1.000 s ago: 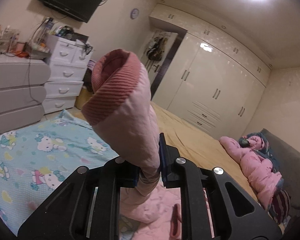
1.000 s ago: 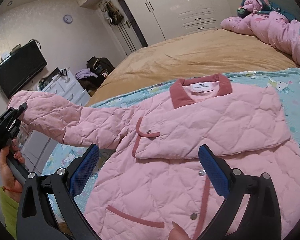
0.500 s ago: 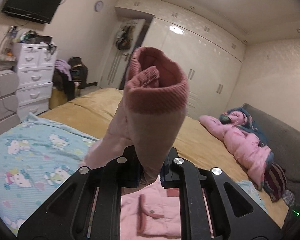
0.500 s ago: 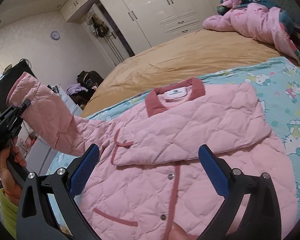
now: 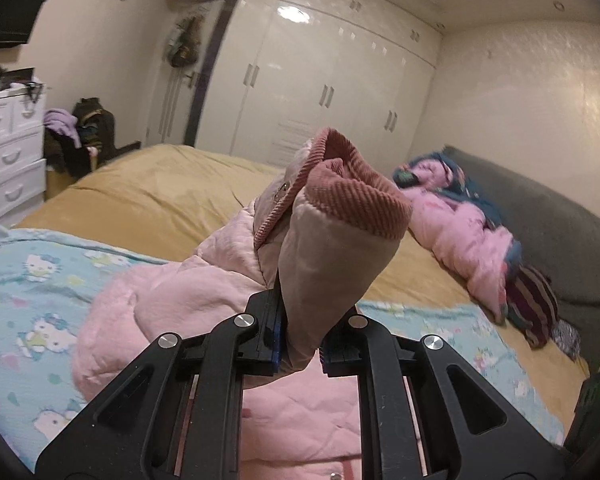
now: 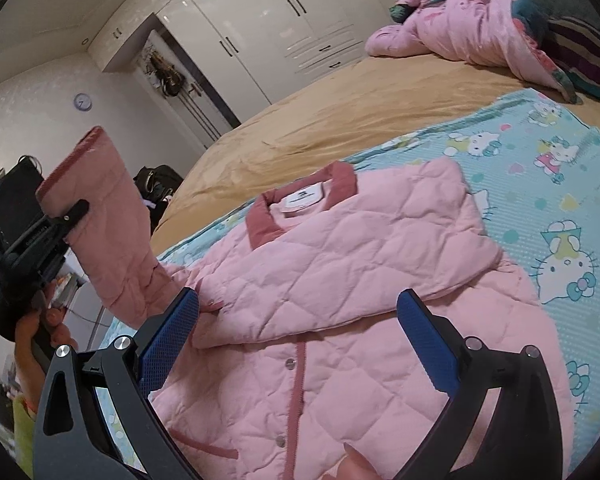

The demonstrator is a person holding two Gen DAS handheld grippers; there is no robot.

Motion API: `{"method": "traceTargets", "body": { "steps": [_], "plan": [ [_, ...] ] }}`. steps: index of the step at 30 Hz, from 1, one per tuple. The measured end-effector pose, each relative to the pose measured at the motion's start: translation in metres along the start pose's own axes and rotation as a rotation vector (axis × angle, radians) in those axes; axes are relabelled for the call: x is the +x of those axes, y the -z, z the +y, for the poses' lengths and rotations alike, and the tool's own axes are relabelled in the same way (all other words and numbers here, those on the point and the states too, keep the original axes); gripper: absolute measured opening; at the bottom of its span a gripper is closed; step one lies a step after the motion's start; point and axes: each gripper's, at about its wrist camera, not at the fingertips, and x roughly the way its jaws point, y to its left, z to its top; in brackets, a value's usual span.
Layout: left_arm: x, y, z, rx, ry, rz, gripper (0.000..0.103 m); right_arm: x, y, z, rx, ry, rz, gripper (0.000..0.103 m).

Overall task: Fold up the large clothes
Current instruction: 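Lift the sleeve with the left tool and carry it toward the jacket front, then lay the sleeve on the jacket front and open the left tool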

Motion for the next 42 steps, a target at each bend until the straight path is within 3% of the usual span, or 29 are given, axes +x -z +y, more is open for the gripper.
{"method": "traceTargets", "body": {
  "steps": [24, 30, 33, 34, 35, 38, 42],
  "plan": [
    [0.107, 0.126, -0.104, 0.253, 0.181, 0.372, 0.009, -0.006, -0.007, -0.073, 0.13, 0.115, -0.022, 0.099],
    [0.122, 0.154, -0.109, 0.279, 0.219, 0.484, 0.026, -0.007, -0.008, -0.086, 0.159, 0.137, -0.029, 0.099],
    [0.122, 0.162, -0.109, 0.287, 0.274, 0.52, 0.065, -0.004, -0.009, -0.089, 0.177, 0.127, -0.019, 0.099],
    [0.12, 0.164, -0.11, 0.28, 0.309, 0.529, 0.086, -0.003, -0.01, -0.089, 0.185, 0.121, -0.014, 0.099],
    [0.118, 0.165, -0.11, 0.279, 0.319, 0.527, 0.093, 0.0, -0.011, -0.09, 0.194, 0.106, -0.005, 0.099],
    [0.109, 0.168, -0.111, 0.294, 0.325, 0.537, 0.093, 0.011, -0.015, -0.09, 0.218, 0.062, 0.033, 0.099],
    [0.076, 0.156, -0.086, 0.228, 0.339, 0.499, 0.094, 0.035, -0.023, -0.079, 0.19, -0.006, 0.088, 0.099]
  ]
}}
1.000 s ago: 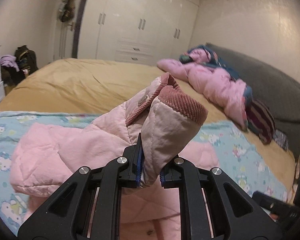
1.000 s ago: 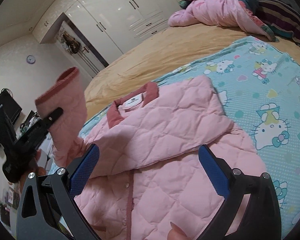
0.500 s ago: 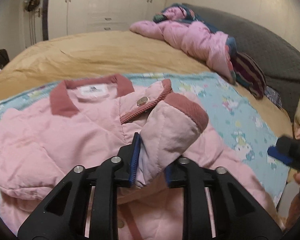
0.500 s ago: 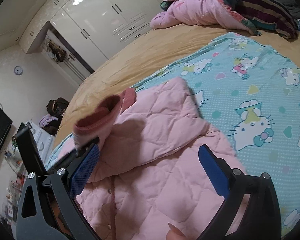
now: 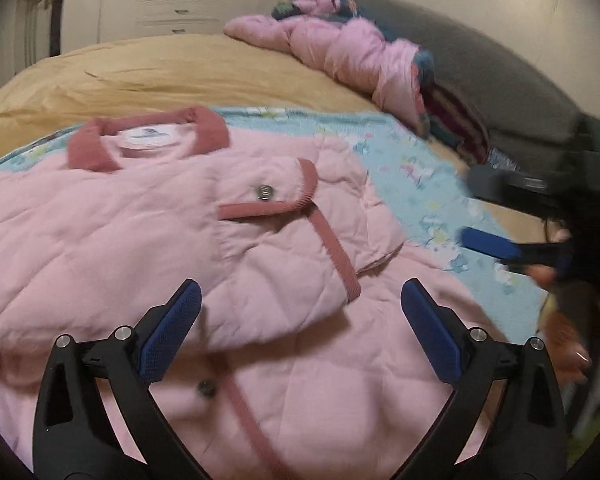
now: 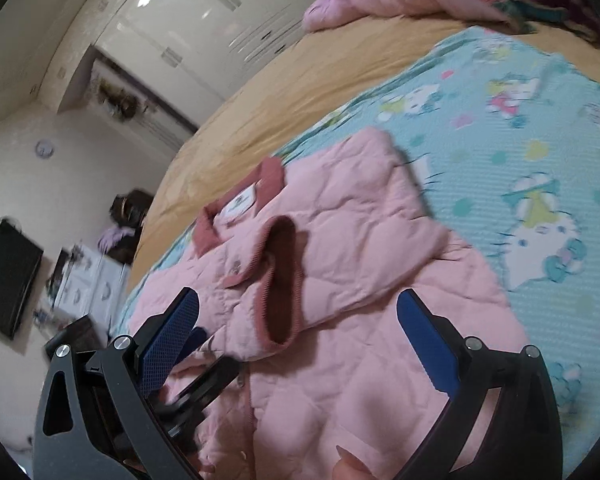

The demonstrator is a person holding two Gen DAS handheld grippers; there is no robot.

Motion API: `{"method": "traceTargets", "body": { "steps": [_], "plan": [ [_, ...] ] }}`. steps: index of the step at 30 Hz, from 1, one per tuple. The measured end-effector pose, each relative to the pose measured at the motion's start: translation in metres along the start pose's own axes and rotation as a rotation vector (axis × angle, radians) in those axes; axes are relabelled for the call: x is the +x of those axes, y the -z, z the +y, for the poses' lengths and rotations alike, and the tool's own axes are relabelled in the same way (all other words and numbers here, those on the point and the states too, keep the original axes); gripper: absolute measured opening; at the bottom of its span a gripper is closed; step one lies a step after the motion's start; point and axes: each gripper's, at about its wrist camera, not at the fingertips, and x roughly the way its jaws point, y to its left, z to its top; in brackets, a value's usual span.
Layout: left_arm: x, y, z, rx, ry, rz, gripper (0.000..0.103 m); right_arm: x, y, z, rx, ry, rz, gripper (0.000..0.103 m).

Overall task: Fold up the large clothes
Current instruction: 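Lay the sleeve on the jacket front and open the left tool, then grasp the ribbed sleeve cuff with the right tool, straighten it, release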

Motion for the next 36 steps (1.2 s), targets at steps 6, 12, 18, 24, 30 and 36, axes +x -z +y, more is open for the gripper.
{"method": "traceTargets", "body": {
  "steps": [6, 12, 18, 24, 30, 36],
  "plan": [
    [-0.087, 0.014, 0.069, -0.182, -0.15, -0.13, 0.094, 0.063, -0.017, 0.024, 0.006, -0.079, 0.118, 0.099],
    [-0.161, 0.03, 0.147, -0.348, -0.397, -0.218, 0.094, 0.114, -0.028, 0.027, 0.062, -0.05, 0.175, 0.073],
    [-0.207, 0.042, 0.193, -0.493, -0.442, -0.312, 0.094, 0.121, -0.024, 0.057, -0.092, -0.027, 0.163, 0.014],
    [-0.216, 0.039, 0.211, -0.555, -0.448, -0.349, 0.094, 0.057, -0.046, 0.135, -0.43, -0.04, -0.023, 0.012],
    [-0.192, 0.009, 0.209, -0.522, -0.385, -0.311, 0.094, 0.022, -0.073, 0.174, -0.635, 0.003, -0.142, 0.011],
    [-0.133, -0.029, 0.196, -0.457, -0.315, -0.229, 0.094, 0.039, -0.076, 0.144, -0.635, 0.11, -0.112, 0.011]
  ]
}}
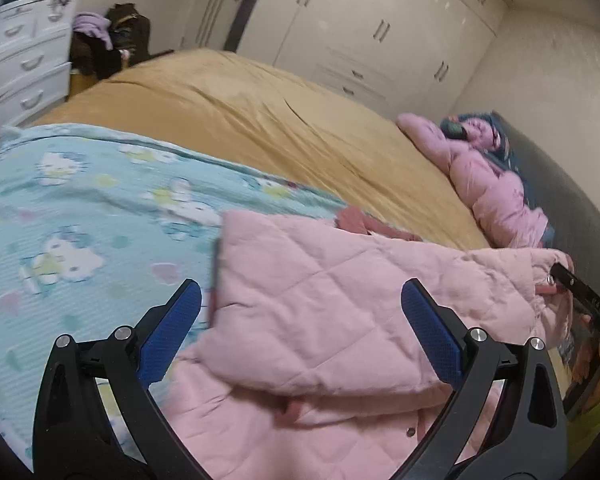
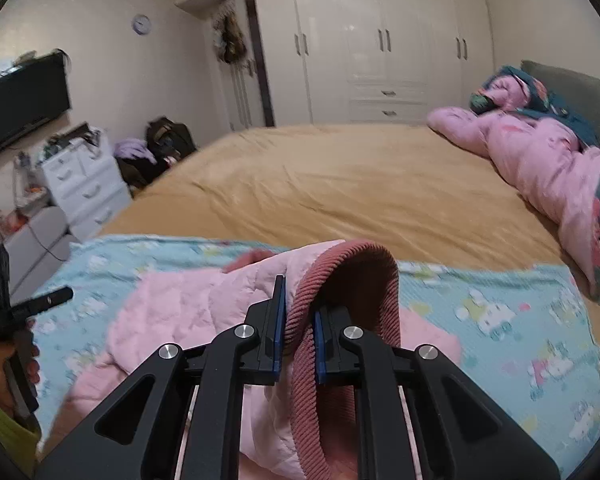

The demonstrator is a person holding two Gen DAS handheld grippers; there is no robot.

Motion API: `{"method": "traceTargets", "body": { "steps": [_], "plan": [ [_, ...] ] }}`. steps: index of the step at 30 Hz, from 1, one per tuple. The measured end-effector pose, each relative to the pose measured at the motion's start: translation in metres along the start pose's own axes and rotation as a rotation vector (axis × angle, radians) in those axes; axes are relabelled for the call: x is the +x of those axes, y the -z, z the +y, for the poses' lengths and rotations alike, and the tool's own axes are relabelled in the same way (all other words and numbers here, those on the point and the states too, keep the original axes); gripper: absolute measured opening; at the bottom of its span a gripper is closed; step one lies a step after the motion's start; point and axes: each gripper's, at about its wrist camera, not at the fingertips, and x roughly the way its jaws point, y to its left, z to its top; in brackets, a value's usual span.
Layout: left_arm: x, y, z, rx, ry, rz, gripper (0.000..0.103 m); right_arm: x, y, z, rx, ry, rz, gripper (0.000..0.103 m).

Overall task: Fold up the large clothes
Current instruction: 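Grasp the ribbed sleeve cuff with the right tool, straighten it, release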

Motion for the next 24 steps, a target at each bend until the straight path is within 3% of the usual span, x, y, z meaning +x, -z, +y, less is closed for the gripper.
{"method": "traceTargets", "body": {
  "steps": [6, 10, 13, 20, 24],
  "plan": [
    [0.057, 0.008, -0.019, 0.047, 0.01, 0.109, 0.09, 0.019, 0.034, -0.023, 0.075, 0.026, 0.052, 0.011],
    [0.08, 0.021, -0.022, 0.058, 0.009, 0.166, 0.055, 0.026, 0.045, -0.023, 0.079, 0.046, 0.072, 0.011],
    [0.095, 0.033, -0.022, 0.072, -0.013, 0.226, 0.042, 0.03, 0.051, -0.024, 0.08, 0.06, 0.087, 0.012],
    [0.114, 0.05, -0.017, 0.091, -0.032, 0.286, 0.041, 0.039, 0.057, -0.021, 0.073, 0.105, 0.129, 0.016],
    [0.12, 0.052, -0.017, 0.098, -0.038, 0.298, 0.041, 0.039, 0.06, -0.022, 0.097, 0.119, 0.157, 0.035]
  ]
}}
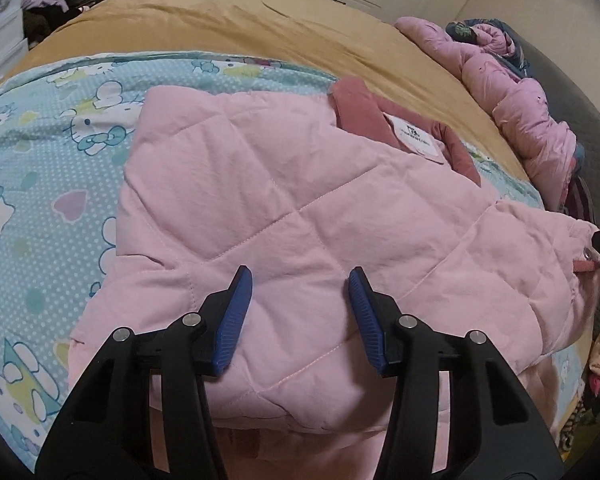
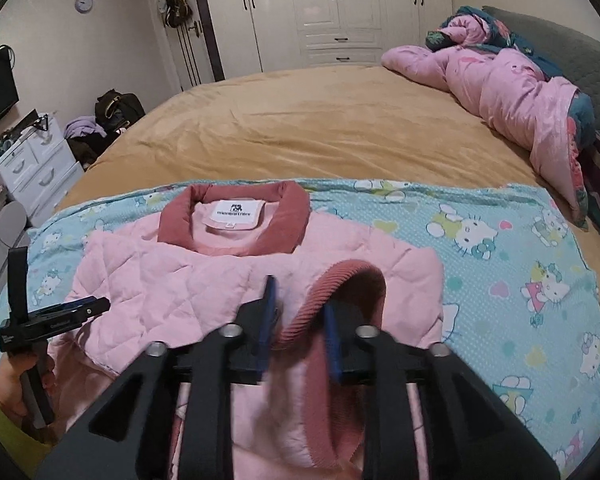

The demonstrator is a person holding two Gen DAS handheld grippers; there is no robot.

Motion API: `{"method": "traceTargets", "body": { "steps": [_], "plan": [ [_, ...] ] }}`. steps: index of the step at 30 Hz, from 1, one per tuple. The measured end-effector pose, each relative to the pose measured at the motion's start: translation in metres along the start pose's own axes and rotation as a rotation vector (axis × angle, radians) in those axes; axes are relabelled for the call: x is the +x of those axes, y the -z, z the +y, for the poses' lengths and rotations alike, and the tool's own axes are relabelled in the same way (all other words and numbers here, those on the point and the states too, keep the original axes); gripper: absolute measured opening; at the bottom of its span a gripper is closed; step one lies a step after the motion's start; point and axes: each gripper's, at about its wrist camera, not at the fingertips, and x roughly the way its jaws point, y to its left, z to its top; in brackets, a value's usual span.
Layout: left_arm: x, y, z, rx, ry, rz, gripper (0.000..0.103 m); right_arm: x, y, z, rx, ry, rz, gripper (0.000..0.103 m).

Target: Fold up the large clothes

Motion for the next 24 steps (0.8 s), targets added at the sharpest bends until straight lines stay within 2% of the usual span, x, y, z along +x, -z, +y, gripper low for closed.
{"method": "traceTargets", "body": {
  "steps": [3, 6, 8, 11, 12, 15, 18, 24],
  "plan": [
    [0.001, 0.0, 0.003, -0.008, 0.008, 0.002, 0.041, -0.008, 0.0, 0.001, 0.01, 0.043, -0.027, 0.051],
    [0.003, 0.001, 0.002, -0.004, 0.009, 0.0, 0.041, -0.019, -0.002, 0.004, 0.013, 0.085, -0.075, 0.055],
    [0.003, 0.0, 0.002, -0.004, 0.009, 0.001, 0.041, -0.023, -0.005, 0.01, 0.02, 0.044, -0.092, 0.055],
    [0.004, 0.001, 0.002, -0.001, 0.008, -0.001, 0.041, -0.014, -0.006, 0.027, 0.001, -0.046, -0.065, 0.058],
    [0.004, 0.001, 0.002, 0.003, 0.006, 0.0, 0.041, -0.007, -0.006, 0.036, -0.008, -0.082, -0.042, 0.06],
    [0.005, 0.001, 0.002, 0.011, 0.002, 0.001, 0.041, 0.014, -0.003, 0.059, -0.05, -0.095, 0.02, 0.063],
    [0.007, 0.001, 0.002, 0.015, 0.002, 0.002, 0.041, 0.046, 0.005, 0.076, -0.083, -0.063, 0.1, 0.063],
    [0.007, 0.002, 0.002, 0.024, 0.003, -0.003, 0.041, 0.096, 0.026, 0.079, -0.102, 0.023, 0.234, 0.068]
  ]
}}
